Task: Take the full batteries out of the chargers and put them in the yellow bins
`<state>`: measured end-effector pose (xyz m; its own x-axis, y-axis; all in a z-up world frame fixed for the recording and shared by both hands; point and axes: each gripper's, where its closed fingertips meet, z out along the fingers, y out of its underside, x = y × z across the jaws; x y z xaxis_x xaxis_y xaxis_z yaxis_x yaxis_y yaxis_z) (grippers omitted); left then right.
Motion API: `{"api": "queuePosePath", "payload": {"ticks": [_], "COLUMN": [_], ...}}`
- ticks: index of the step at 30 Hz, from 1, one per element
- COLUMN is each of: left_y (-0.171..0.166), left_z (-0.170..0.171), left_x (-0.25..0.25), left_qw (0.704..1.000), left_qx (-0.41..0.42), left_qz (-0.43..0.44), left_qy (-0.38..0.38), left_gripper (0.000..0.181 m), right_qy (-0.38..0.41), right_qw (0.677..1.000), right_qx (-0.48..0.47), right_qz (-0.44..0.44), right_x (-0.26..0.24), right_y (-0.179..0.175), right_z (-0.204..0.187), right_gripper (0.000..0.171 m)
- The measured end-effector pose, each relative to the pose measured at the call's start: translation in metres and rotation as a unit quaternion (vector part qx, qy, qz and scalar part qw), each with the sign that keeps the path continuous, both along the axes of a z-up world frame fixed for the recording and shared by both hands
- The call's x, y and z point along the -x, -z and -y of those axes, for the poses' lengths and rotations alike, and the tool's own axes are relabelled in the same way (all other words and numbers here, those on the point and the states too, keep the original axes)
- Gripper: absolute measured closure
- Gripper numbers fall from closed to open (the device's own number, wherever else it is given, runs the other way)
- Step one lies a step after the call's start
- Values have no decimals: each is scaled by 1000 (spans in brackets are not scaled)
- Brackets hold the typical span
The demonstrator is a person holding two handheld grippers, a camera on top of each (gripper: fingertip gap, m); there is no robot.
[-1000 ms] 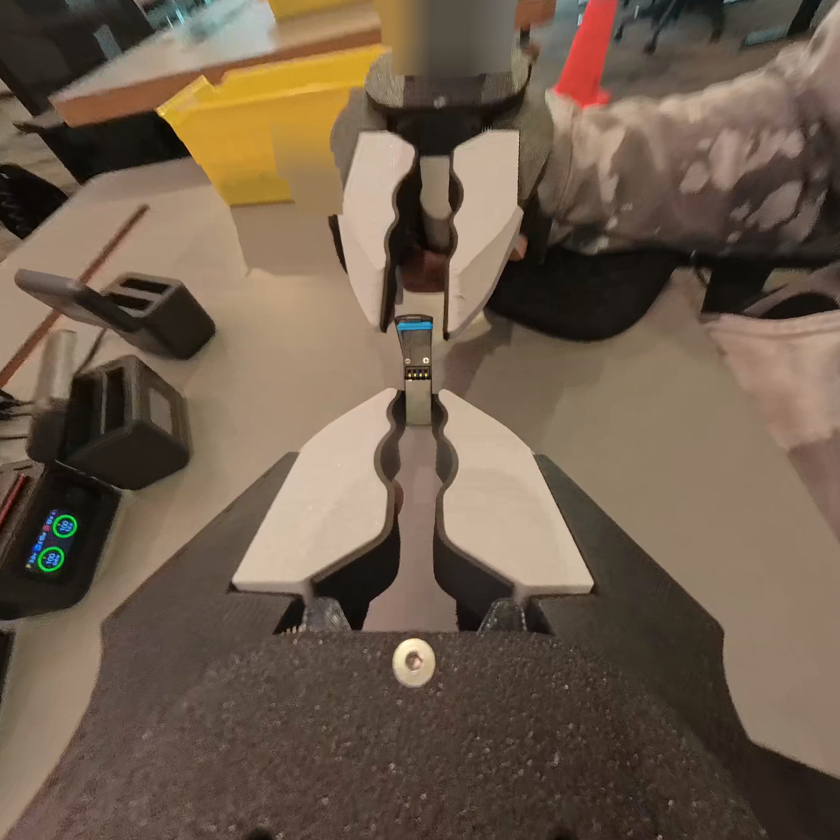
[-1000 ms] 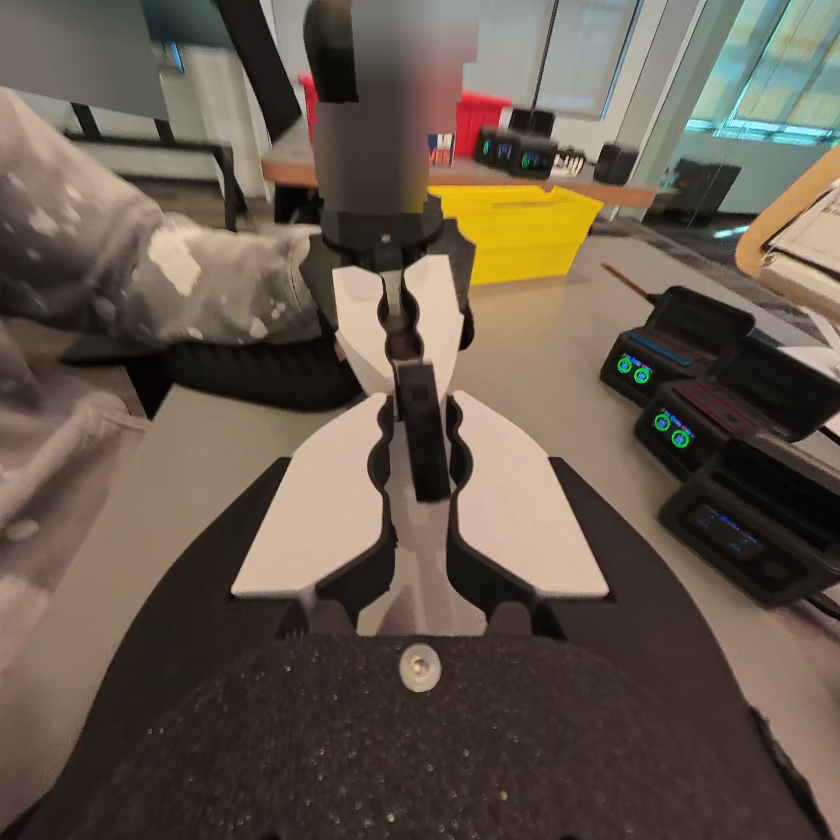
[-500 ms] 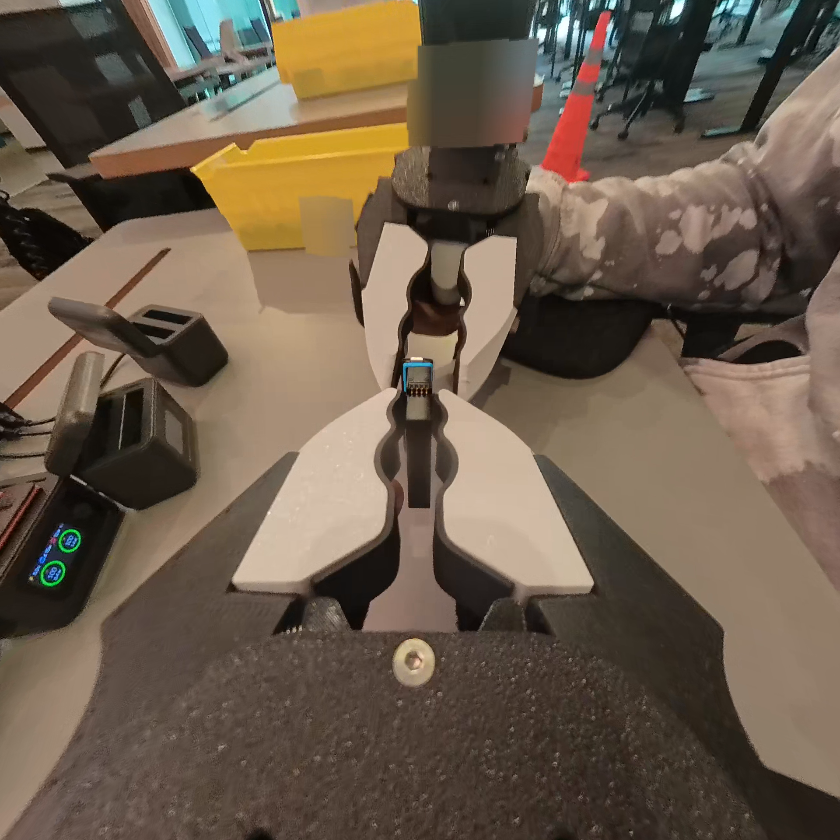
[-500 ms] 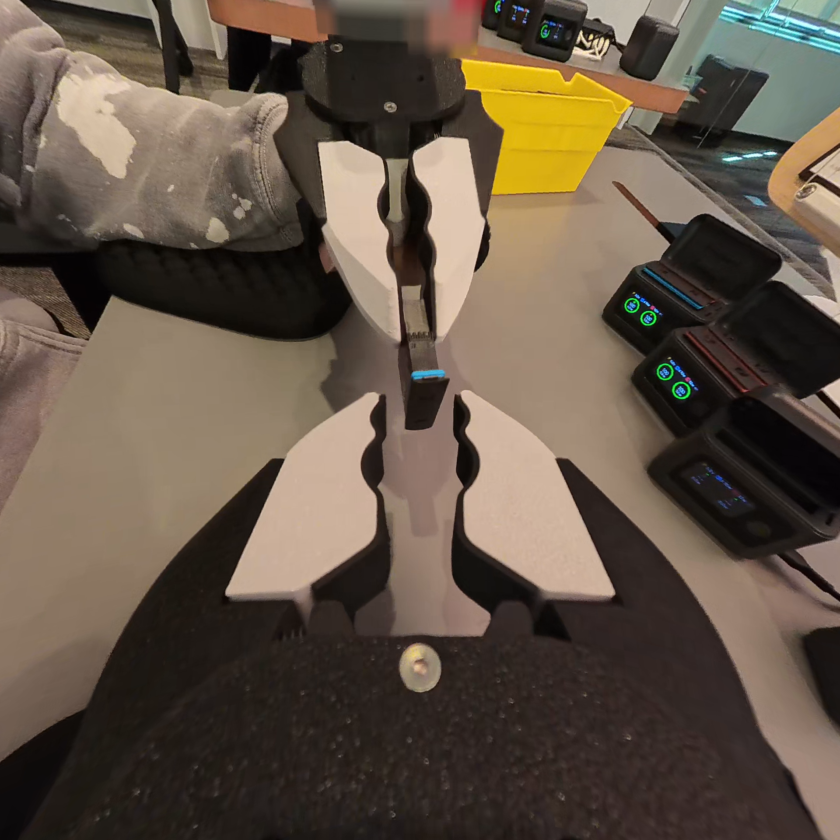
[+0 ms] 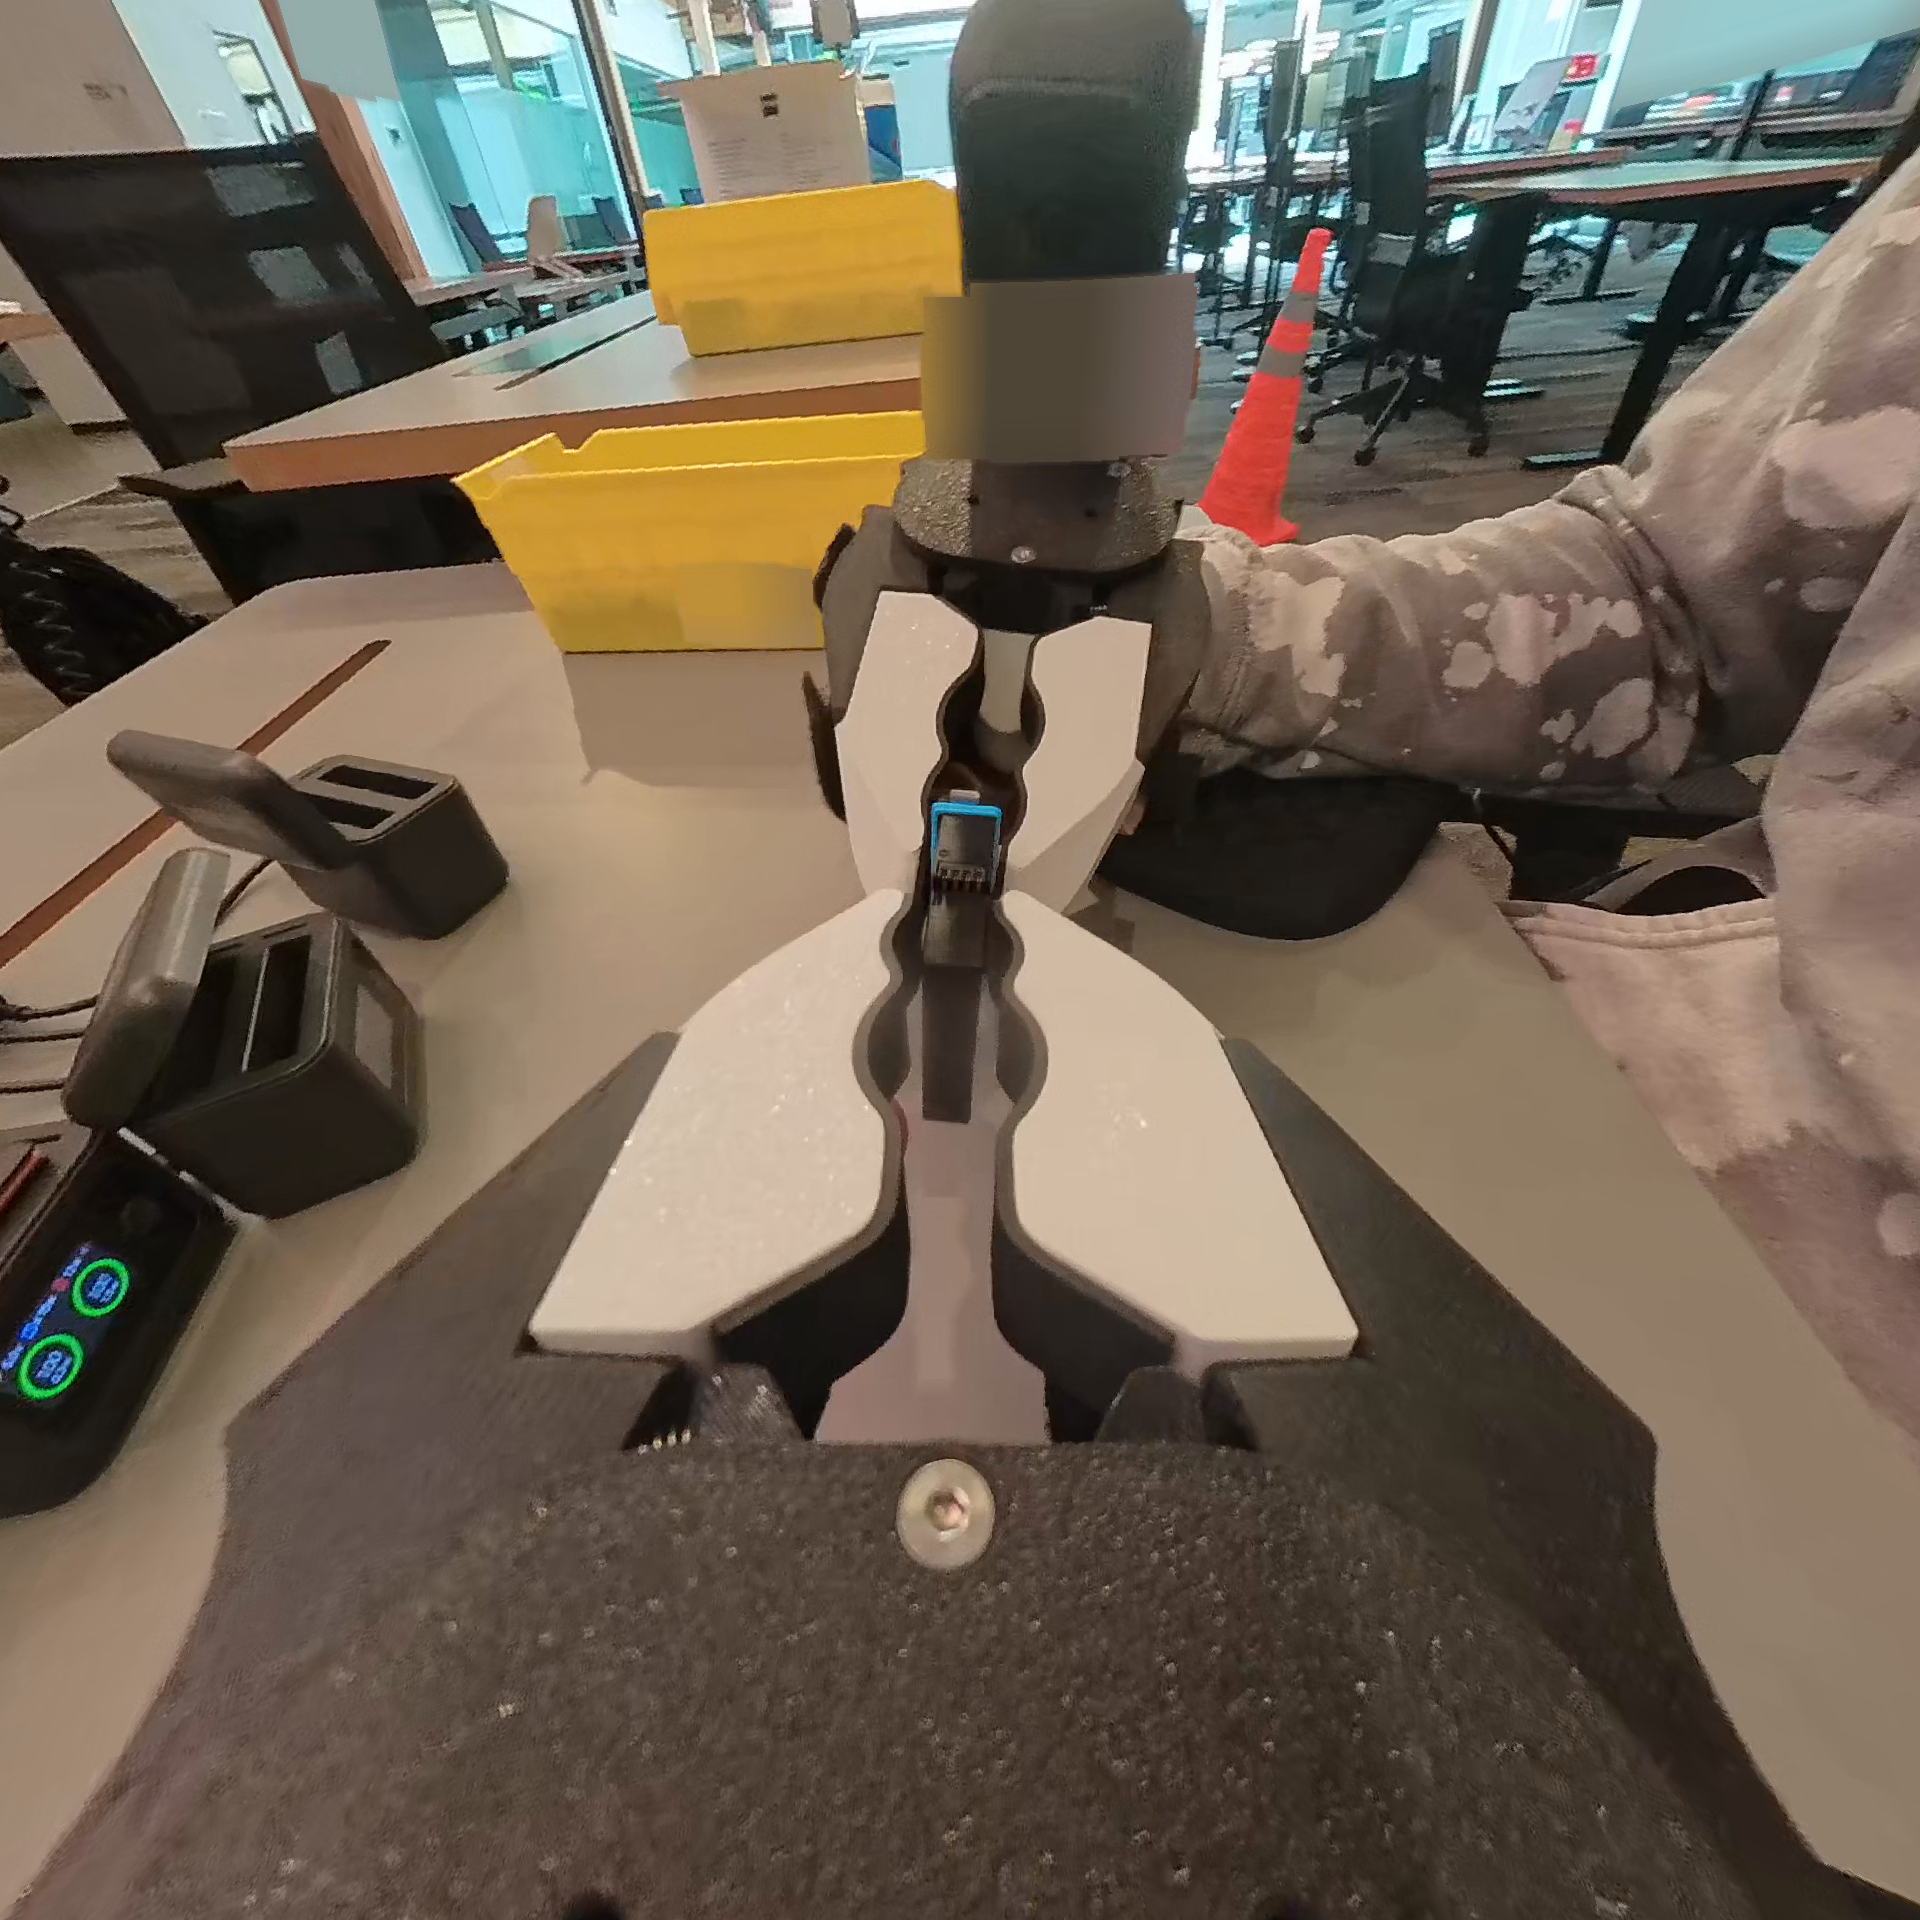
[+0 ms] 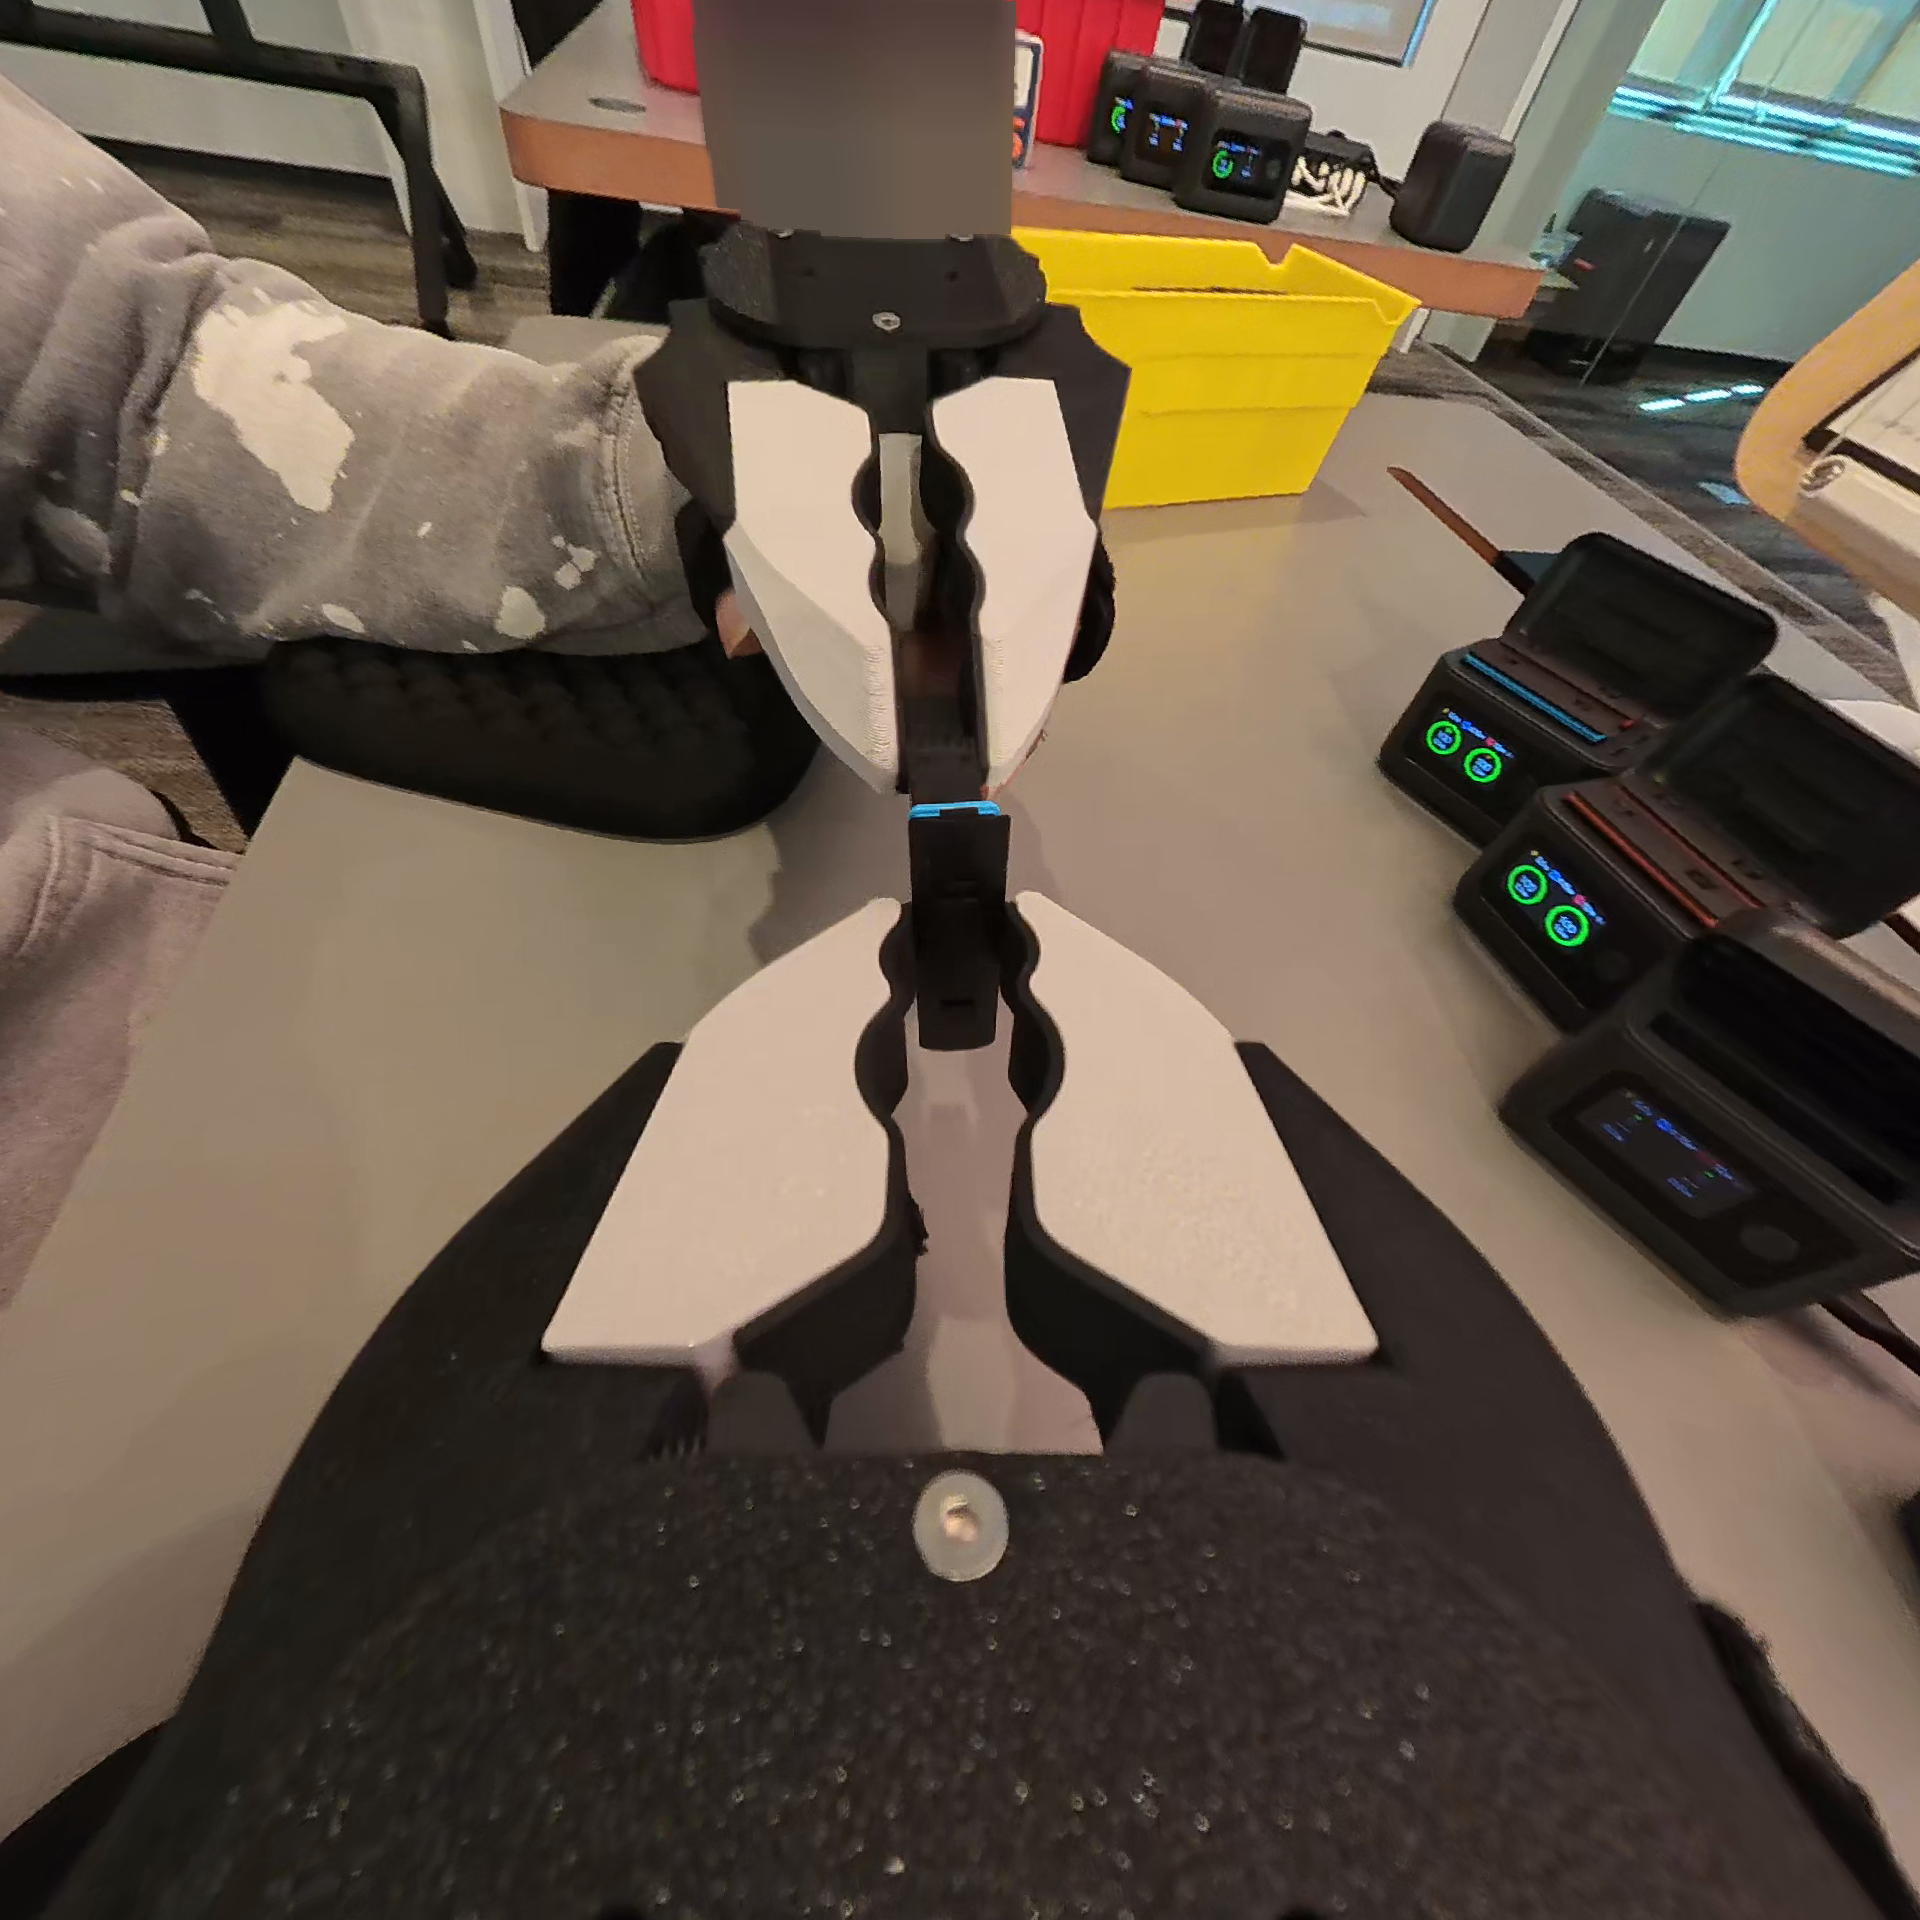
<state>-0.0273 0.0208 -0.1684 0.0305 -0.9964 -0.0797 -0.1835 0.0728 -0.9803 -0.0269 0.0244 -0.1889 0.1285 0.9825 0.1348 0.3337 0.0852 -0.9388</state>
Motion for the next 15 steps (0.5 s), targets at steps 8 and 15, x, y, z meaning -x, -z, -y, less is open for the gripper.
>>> {"api": "queuePosePath", "payload": {"ticks": [8, 15], "left_y": [16, 22], "left_z": [-50, -83], "left_x": [12, 26], "left_qw": [990, 971], "left_qx": [-20, -19], "left_qz": [-32, -41], "left_qy": [-135, -235], "left_gripper": [166, 164], "right_qy": [103, 163], "right_qw": [994, 951], "right_qx": [-38, -163], "right_qz": [28, 204], "right_x": [-26, -51], "right_y": [-1, 3], "right_z": [-43, -116], "right_gripper": [157, 156]}}
